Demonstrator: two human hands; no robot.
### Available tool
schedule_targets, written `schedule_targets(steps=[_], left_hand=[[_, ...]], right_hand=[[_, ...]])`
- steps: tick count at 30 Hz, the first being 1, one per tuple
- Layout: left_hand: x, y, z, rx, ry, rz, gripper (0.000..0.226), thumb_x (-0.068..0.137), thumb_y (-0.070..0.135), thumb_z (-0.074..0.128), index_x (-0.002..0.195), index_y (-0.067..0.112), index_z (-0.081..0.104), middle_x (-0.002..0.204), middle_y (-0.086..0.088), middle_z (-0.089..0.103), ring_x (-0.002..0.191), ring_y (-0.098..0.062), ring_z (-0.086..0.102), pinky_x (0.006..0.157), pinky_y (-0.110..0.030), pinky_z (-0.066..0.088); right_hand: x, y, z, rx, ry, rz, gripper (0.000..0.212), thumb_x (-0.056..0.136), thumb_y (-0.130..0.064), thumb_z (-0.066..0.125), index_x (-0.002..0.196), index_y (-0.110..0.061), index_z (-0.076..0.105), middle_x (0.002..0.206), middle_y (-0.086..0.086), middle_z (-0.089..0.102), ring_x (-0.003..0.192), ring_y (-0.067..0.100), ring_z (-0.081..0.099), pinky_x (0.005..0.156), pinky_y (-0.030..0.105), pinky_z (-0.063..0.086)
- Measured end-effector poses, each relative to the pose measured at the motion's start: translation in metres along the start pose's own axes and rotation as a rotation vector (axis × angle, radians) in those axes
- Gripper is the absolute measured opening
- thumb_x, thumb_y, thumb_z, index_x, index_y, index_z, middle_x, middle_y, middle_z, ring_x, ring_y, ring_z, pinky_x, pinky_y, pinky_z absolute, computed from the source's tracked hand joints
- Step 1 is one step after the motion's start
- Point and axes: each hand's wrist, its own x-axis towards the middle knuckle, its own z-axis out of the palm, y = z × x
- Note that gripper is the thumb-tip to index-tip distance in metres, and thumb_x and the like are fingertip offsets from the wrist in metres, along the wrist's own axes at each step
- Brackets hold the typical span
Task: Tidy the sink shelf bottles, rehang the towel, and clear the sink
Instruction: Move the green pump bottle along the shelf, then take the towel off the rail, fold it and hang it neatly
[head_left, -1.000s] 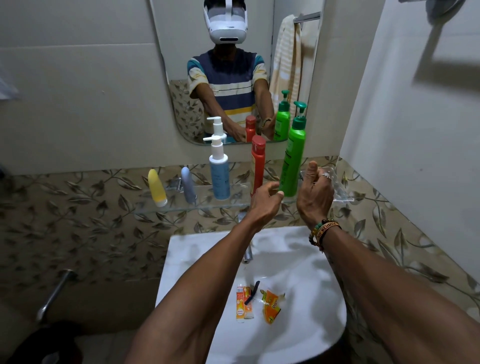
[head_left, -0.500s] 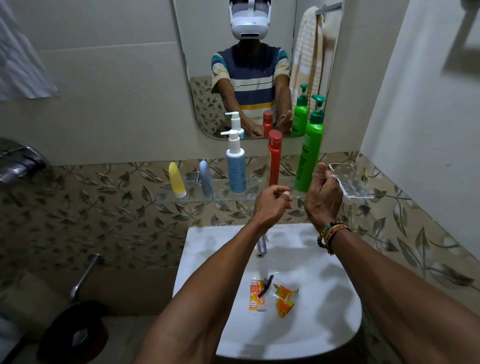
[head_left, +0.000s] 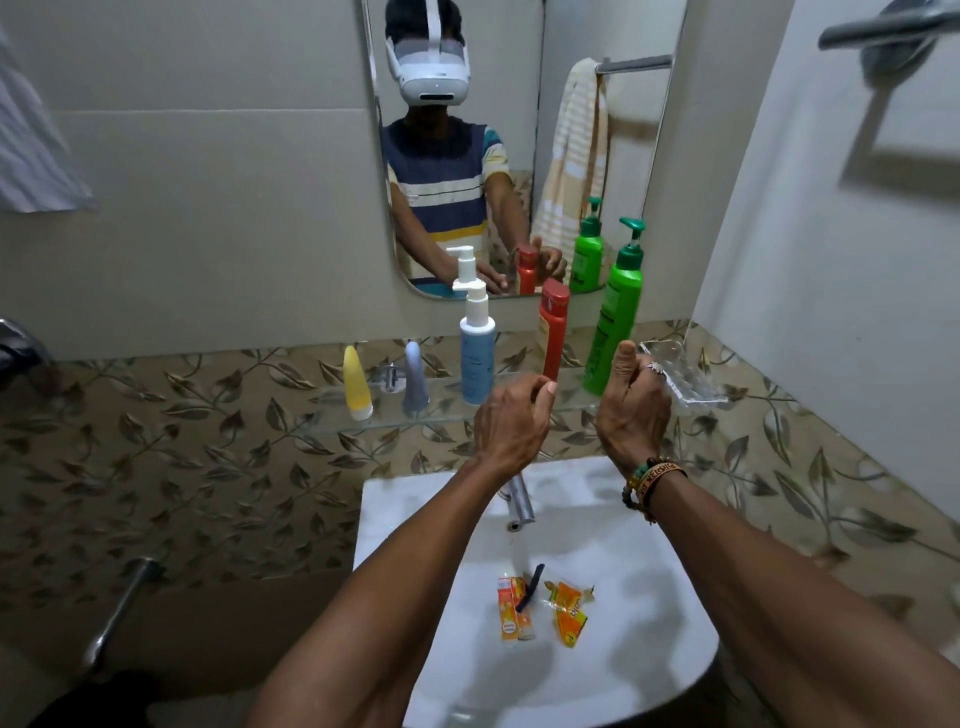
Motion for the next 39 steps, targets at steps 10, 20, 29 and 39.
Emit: schedule_targets(steps=[10, 20, 29, 39], left_hand=[[0.011, -0.025, -0.022, 0.181, 0.132, 0.352, 0.036, 0.092, 0.032, 0.061, 0.124, 0.014, 0.058, 0.118, -0.008, 0.059, 0.108, -0.026, 0.053, 0.087, -0.044, 0.048], [0.013, -0.039, -0.011, 0.41, 0.085, 0.627, 0.07, 0.096, 0.043, 0.053, 0.151, 0.01, 0.026, 0.162, -0.017, 0.021, 0.151, -0.035, 0.012, 0.121, -0.052, 0.015], [0.034, -0.035, -0.024, 0.516, 0.148, 0.693, 0.072, 0.097, 0.037, 0.051, 0.153, 0.005, 0.019, 0.162, -0.019, 0.013, 0.151, -0.037, 0.007, 0.122, -0.053, 0.006], [0.056, -0.012, -0.018, 0.596, 0.15, 0.708, 0.074, 0.096, 0.043, 0.051, 0.153, 0.004, 0.026, 0.163, -0.019, 0.016, 0.152, -0.035, 0.003, 0.122, -0.054, 0.005]], right_hand=[[-0.026, -0.02, -0.015, -0.342, -0.04, -0.201, 0.061, 0.098, -0.059, 0.037, 0.131, -0.01, 0.052, 0.13, 0.013, 0.056, 0.12, 0.03, 0.052, 0.098, 0.043, 0.043], [-0.035, -0.001, -0.031, -0.799, -0.102, -0.514, 0.077, 0.095, -0.063, 0.035, 0.149, -0.009, 0.039, 0.159, 0.017, 0.03, 0.146, 0.035, 0.03, 0.115, 0.053, 0.024], [-0.004, -0.006, -0.02, -0.76, -0.044, -0.617, 0.073, 0.095, -0.062, 0.039, 0.148, -0.011, 0.04, 0.159, 0.017, 0.028, 0.146, 0.034, 0.027, 0.115, 0.052, 0.023], [0.021, 0.0, -0.034, -0.742, 0.016, -0.627, 0.076, 0.095, -0.062, 0.038, 0.149, -0.008, 0.041, 0.159, 0.019, 0.029, 0.147, 0.036, 0.027, 0.116, 0.055, 0.025]])
